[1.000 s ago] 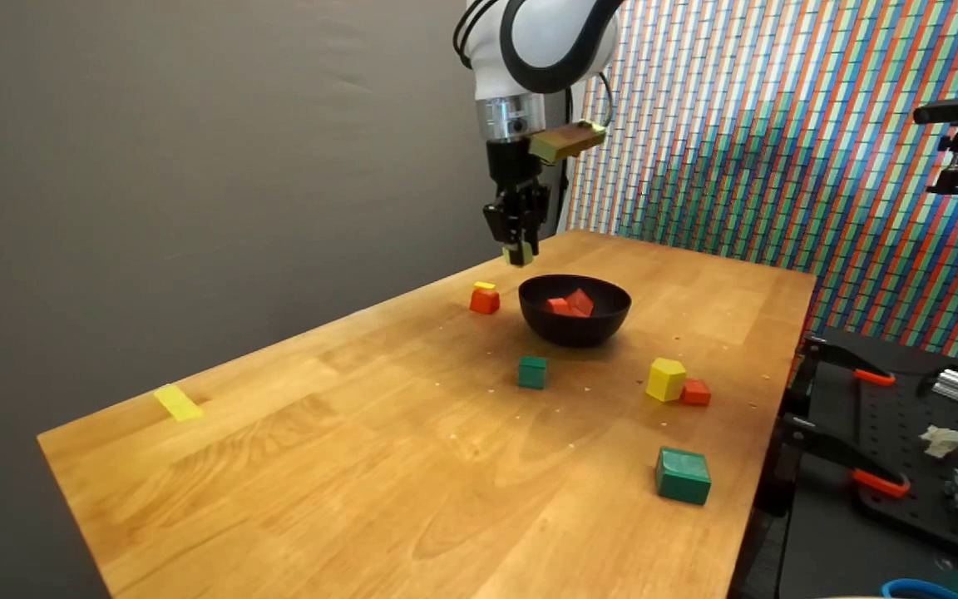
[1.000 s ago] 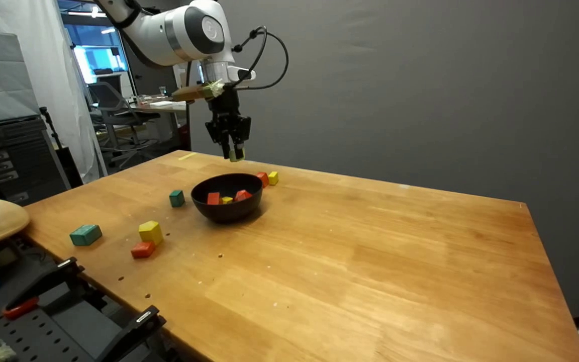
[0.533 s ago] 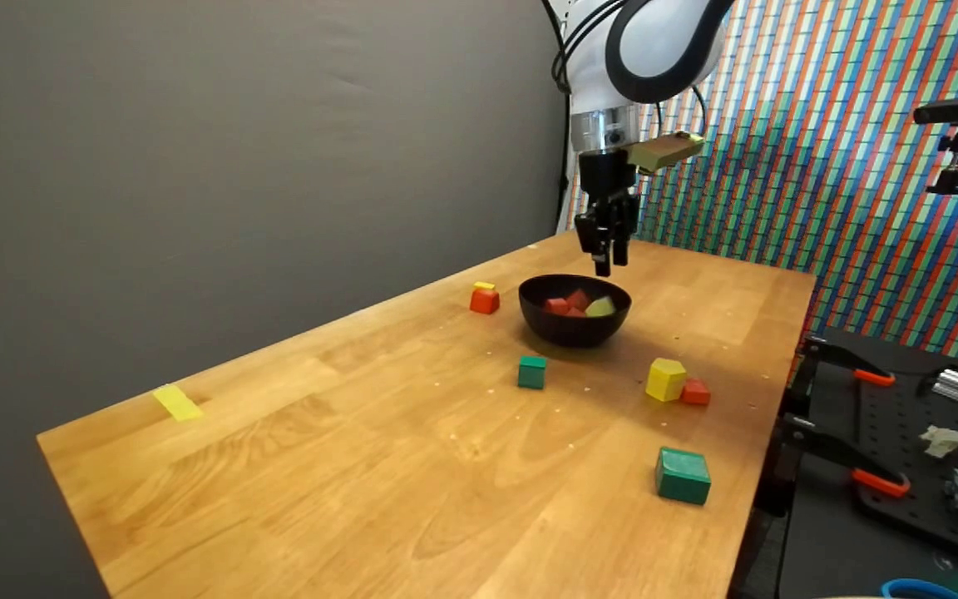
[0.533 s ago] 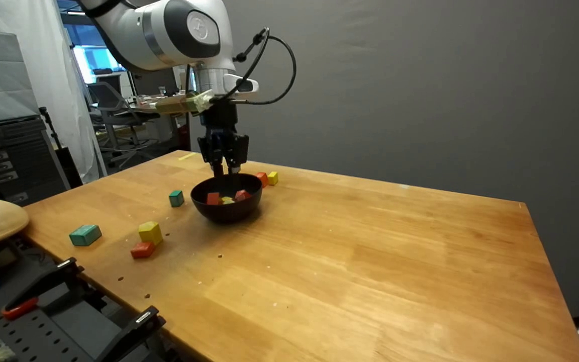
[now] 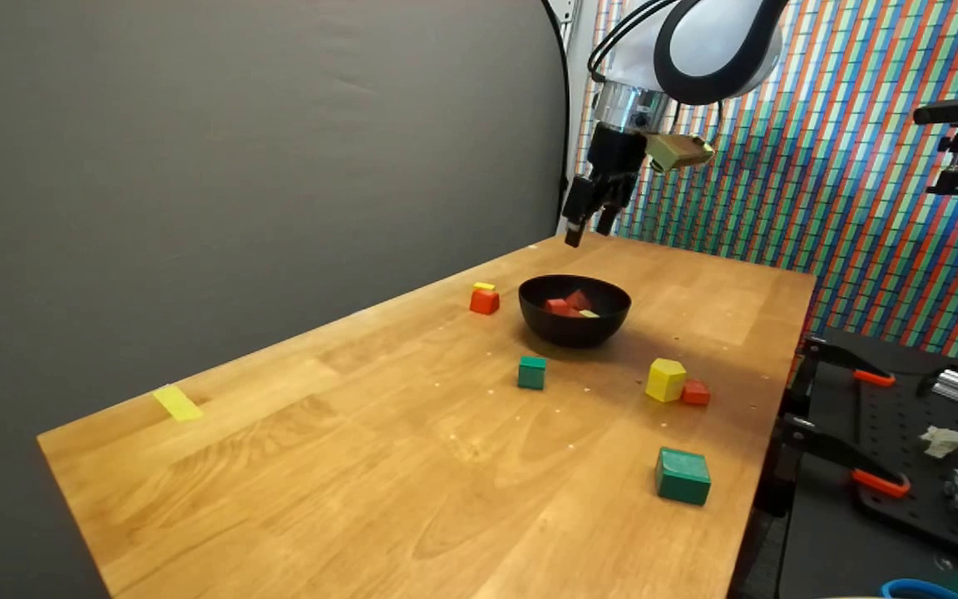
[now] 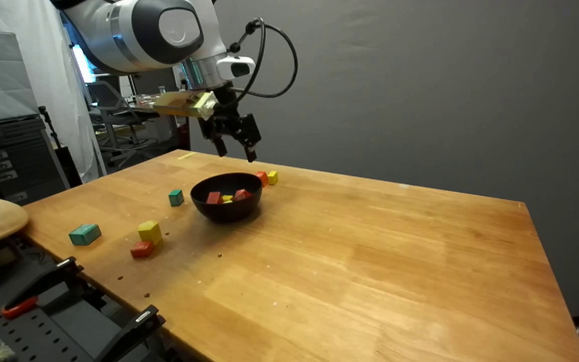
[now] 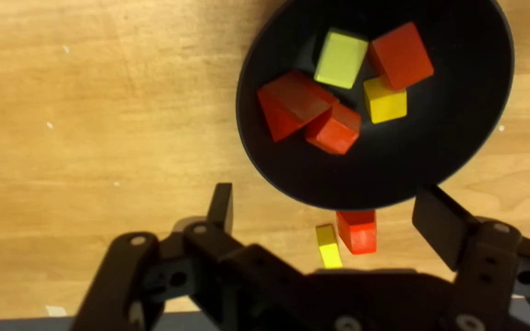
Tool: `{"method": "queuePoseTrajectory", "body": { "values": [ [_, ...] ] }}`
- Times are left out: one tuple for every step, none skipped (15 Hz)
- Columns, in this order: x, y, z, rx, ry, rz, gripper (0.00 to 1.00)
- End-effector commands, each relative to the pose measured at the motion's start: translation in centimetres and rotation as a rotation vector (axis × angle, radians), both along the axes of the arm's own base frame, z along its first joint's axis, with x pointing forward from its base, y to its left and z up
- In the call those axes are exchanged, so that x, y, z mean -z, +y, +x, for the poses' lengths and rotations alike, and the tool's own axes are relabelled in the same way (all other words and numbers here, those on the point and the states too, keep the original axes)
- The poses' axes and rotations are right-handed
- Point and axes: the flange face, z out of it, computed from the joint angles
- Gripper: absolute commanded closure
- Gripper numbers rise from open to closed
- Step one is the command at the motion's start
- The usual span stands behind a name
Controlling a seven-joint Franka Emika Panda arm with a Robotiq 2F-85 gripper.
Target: Put all the blocks on the table in the black bowl
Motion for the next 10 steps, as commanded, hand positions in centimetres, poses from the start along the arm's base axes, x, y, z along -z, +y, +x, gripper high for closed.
{"method": "queuePoseTrajectory", "body": {
  "values": [
    [-0.6, 2.5, 2.3, -0.173, -0.085, -0.021, 0.0],
    [-0.1, 3.3, 3.1, -0.225, -0.089, -0.021, 0.0],
    [0.5, 4.2, 4.1, -0.28, -0.084, -0.015, 0.0],
    [1.3, 4.9, 5.0, -0.335, -0.071, -0.016, 0.0],
    [2.0, 5.7, 5.9, -0.376, -0.061, -0.01, 0.0],
    [2.8, 6.4, 6.9, -0.414, -0.056, -0.005, 0.0],
    [3.6, 7.1, 7.8, -0.445, -0.054, 0.005, 0.0],
    [4.2, 7.8, 8.7, -0.471, -0.055, 0.016, 0.0],
    [5.0, 8.2, 9.6, -0.491, -0.053, 0.025, 0.0],
    [5.5, 8.3, 10.3, -0.501, -0.052, 0.026, 0.0]
  ]
}}
